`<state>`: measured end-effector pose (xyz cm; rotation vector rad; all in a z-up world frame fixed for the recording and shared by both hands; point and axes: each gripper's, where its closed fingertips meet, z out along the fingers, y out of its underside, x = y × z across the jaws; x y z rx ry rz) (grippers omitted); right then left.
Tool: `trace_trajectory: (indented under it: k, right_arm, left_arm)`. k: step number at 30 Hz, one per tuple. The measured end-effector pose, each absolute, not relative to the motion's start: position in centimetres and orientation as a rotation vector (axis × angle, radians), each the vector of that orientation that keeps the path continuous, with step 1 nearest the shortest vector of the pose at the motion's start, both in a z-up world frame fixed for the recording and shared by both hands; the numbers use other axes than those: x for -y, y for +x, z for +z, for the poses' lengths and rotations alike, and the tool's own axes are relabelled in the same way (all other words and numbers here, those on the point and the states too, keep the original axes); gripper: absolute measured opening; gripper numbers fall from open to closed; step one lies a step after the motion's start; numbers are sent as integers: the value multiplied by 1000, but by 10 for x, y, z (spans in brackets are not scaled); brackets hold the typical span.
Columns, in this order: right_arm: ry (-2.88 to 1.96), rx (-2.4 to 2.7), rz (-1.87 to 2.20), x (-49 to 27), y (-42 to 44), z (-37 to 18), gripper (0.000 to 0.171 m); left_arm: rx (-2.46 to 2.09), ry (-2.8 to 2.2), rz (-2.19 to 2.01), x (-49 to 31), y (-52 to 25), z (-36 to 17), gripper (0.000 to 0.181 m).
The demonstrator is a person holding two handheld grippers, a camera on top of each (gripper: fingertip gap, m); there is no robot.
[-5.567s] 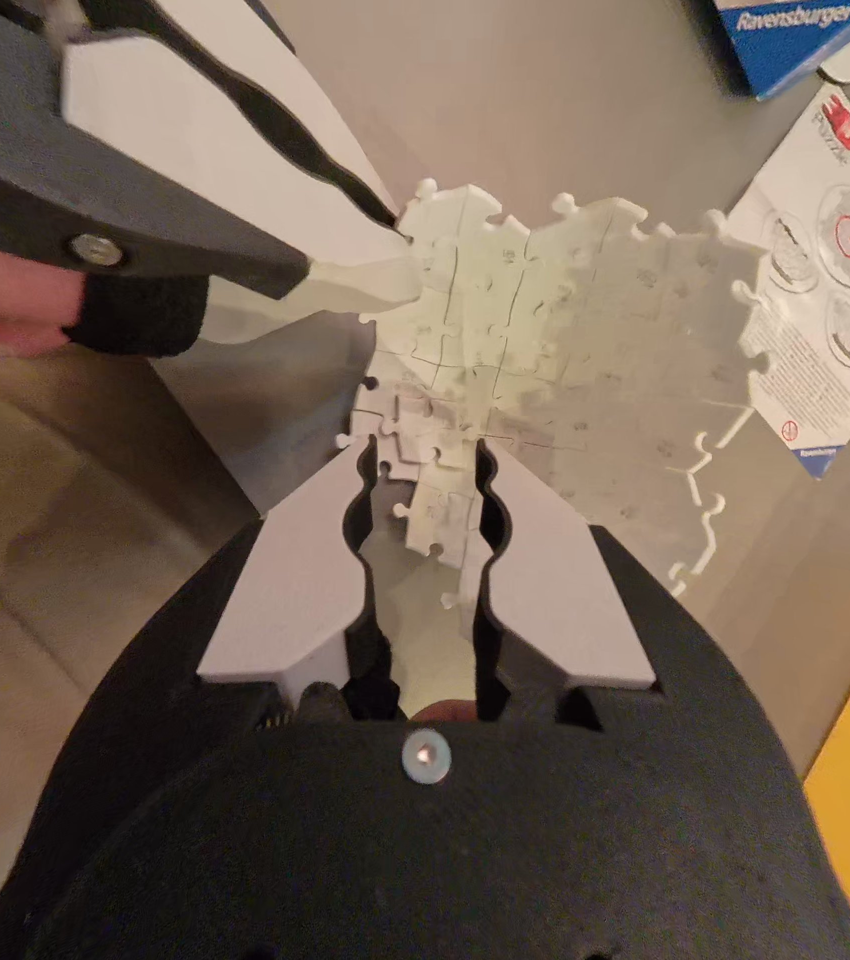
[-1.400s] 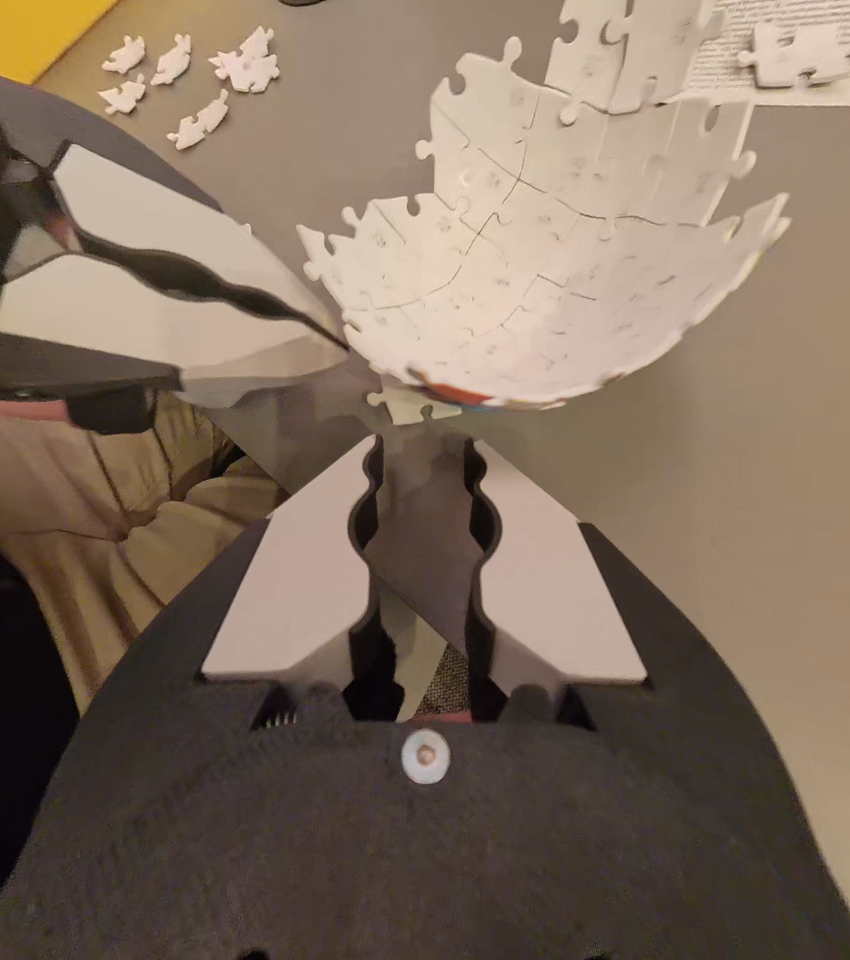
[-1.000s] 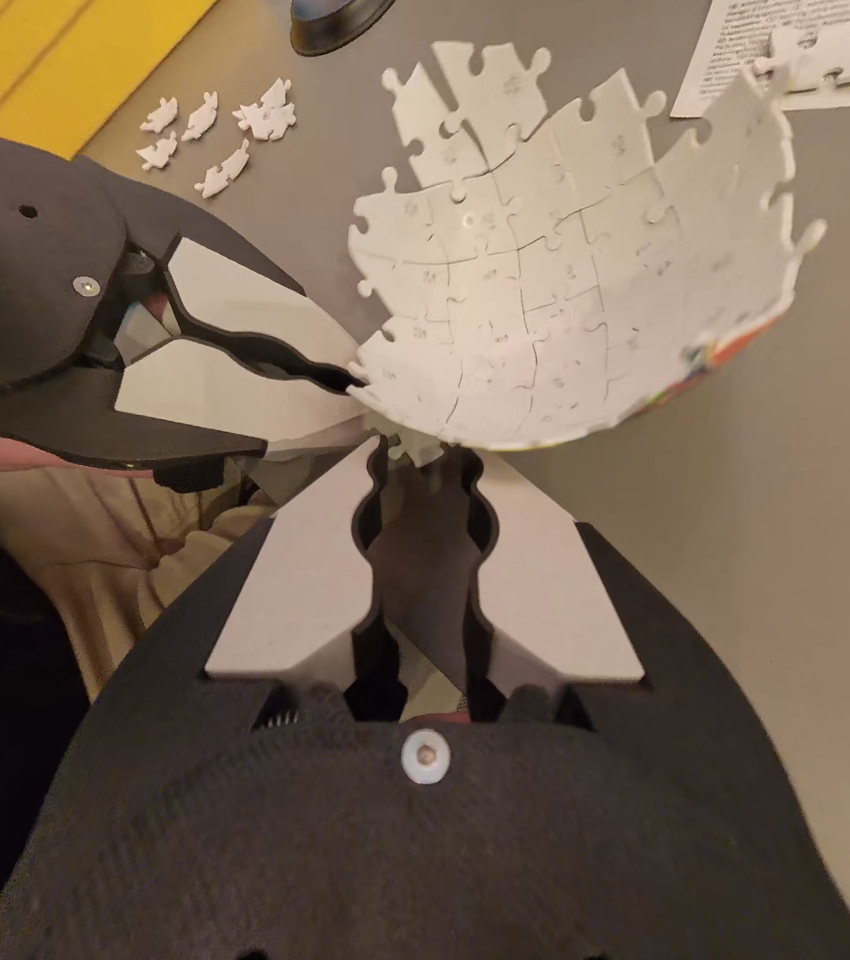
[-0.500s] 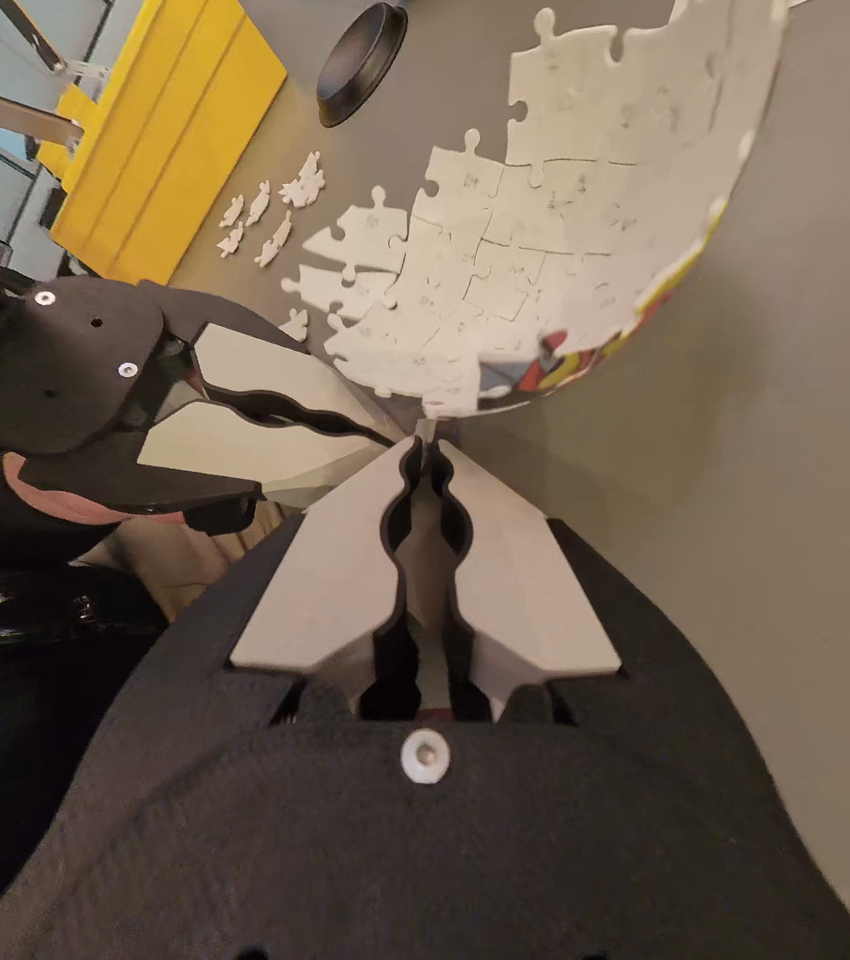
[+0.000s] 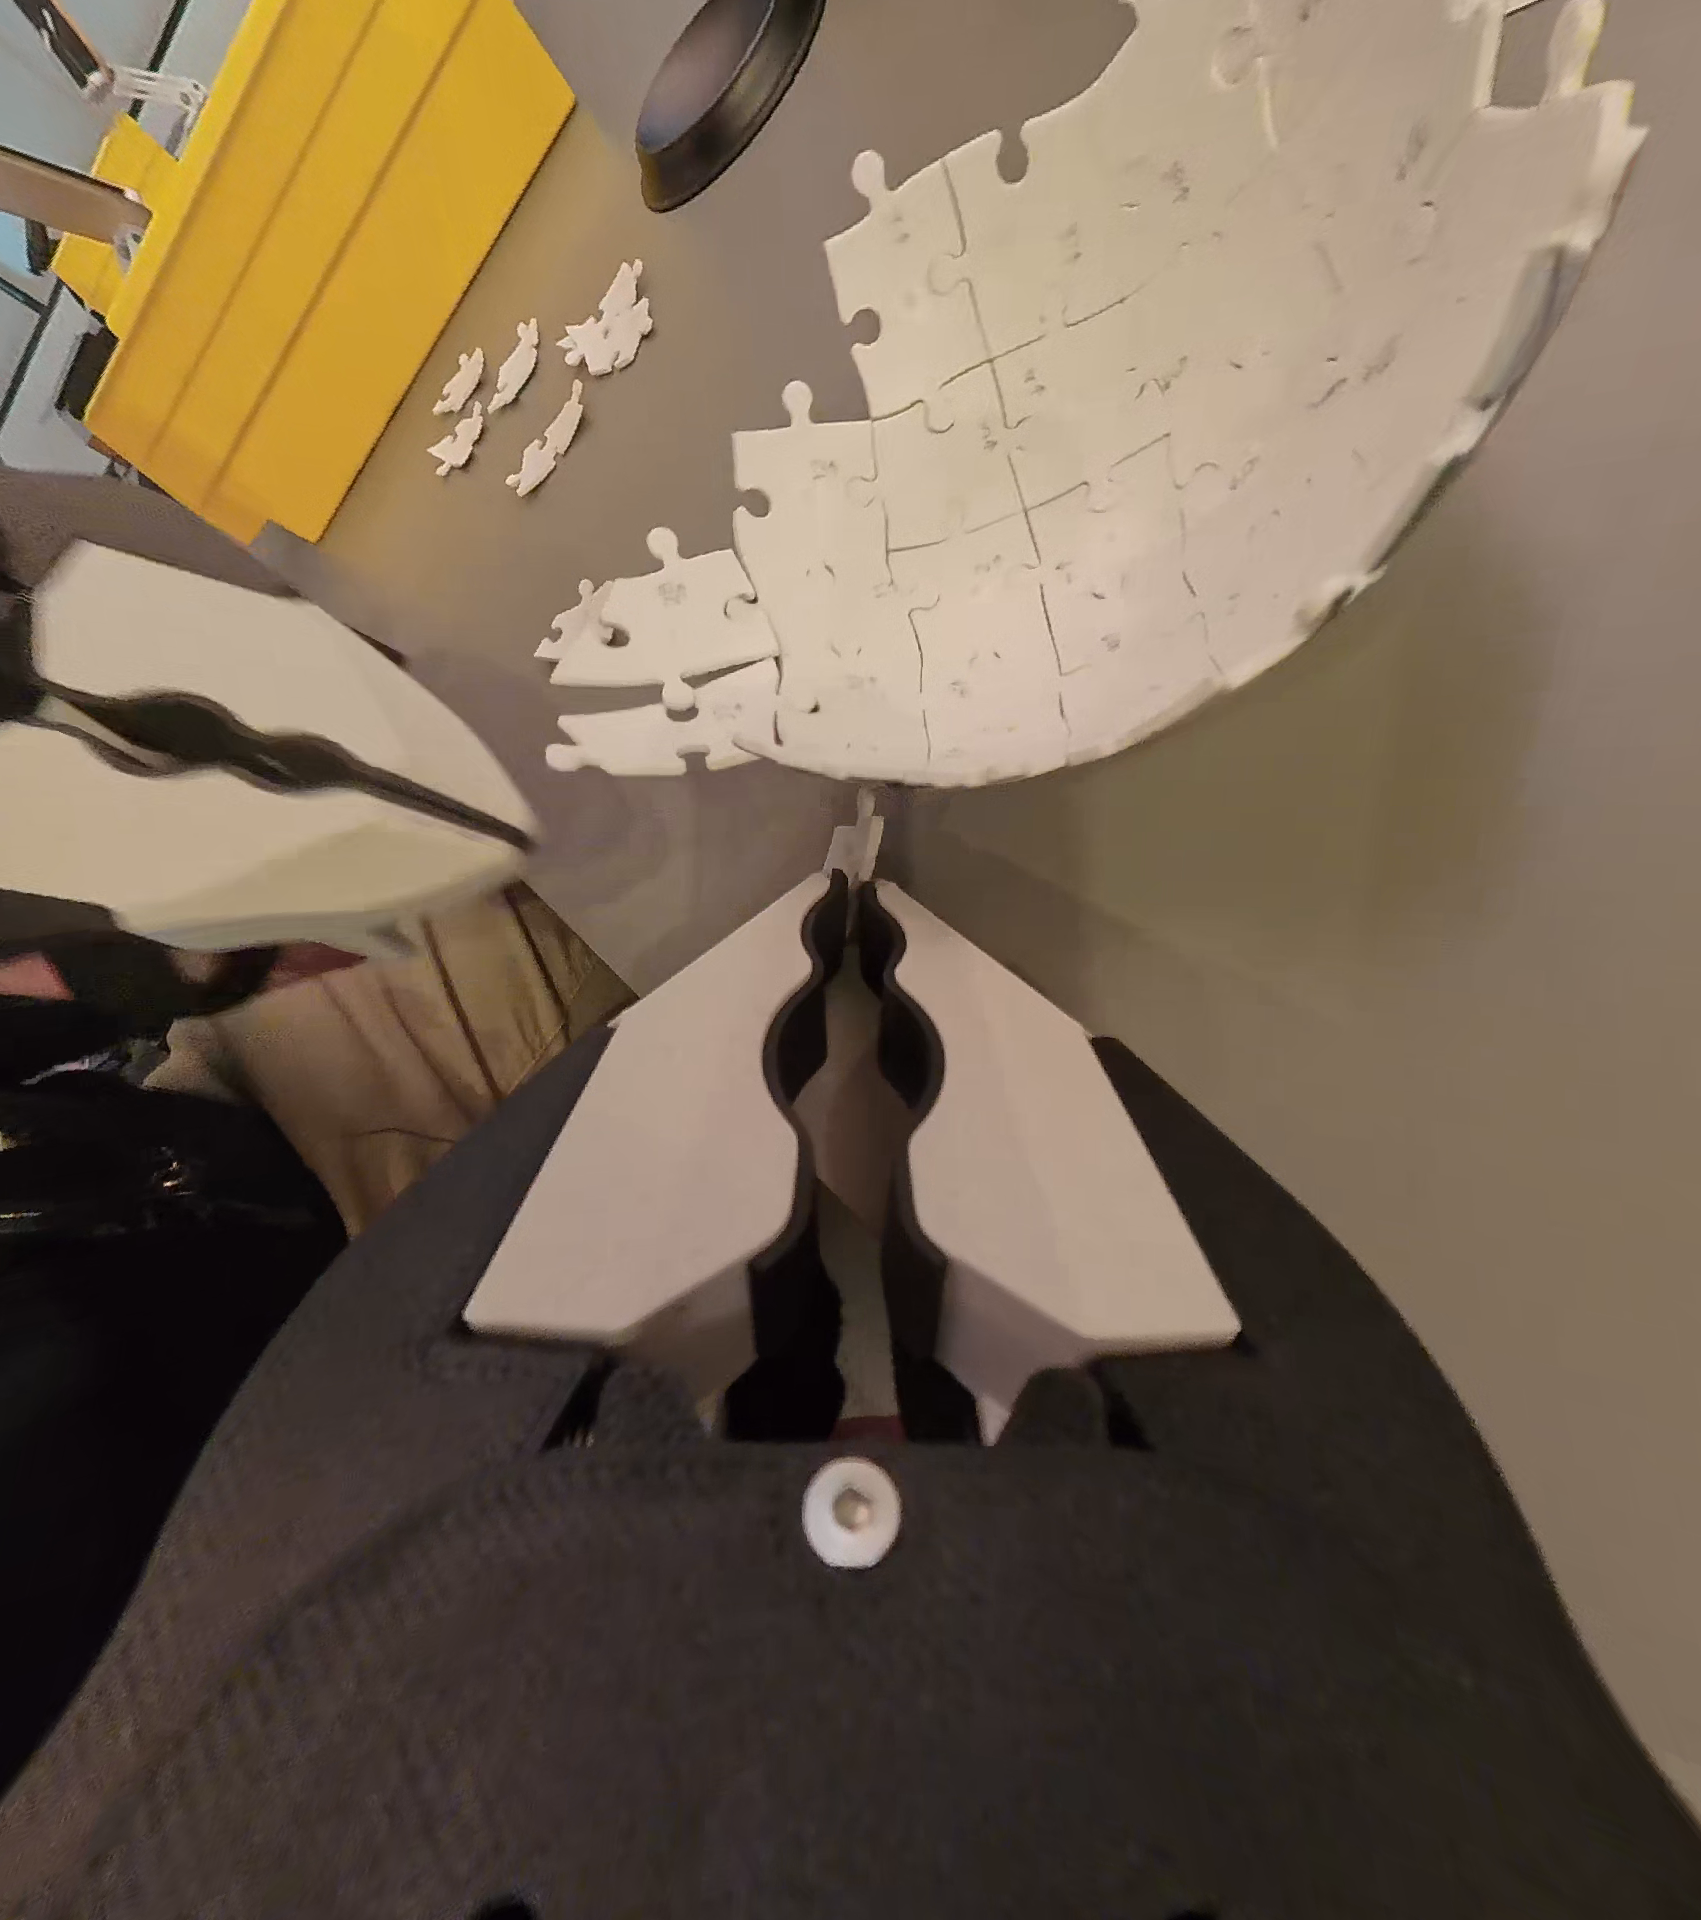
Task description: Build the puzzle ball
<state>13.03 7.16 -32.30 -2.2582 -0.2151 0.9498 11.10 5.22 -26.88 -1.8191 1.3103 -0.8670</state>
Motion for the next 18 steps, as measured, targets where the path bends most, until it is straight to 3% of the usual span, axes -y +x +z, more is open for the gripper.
trace_trajectory:
  k: [1, 6, 14, 18]
  right_arm:
    - [-2257, 211, 955, -72, 131, -323, 0]
    - [-2259, 230, 954, -73, 131, -323, 0]
    - [-2266, 231, 963, -69, 136, -323, 0]
    - [-2273, 230, 966, -66, 141, -324, 0]
  left_arm:
    - [-1317, -1791, -851, -57, 108, -259, 0]
    - [-1488, -1702, -687, -95, 125, -237, 0]
    - [-2130, -1756, -444, -93, 144, -310, 0]
    - [-2215, -1726, -346, -93, 146, -321, 0]
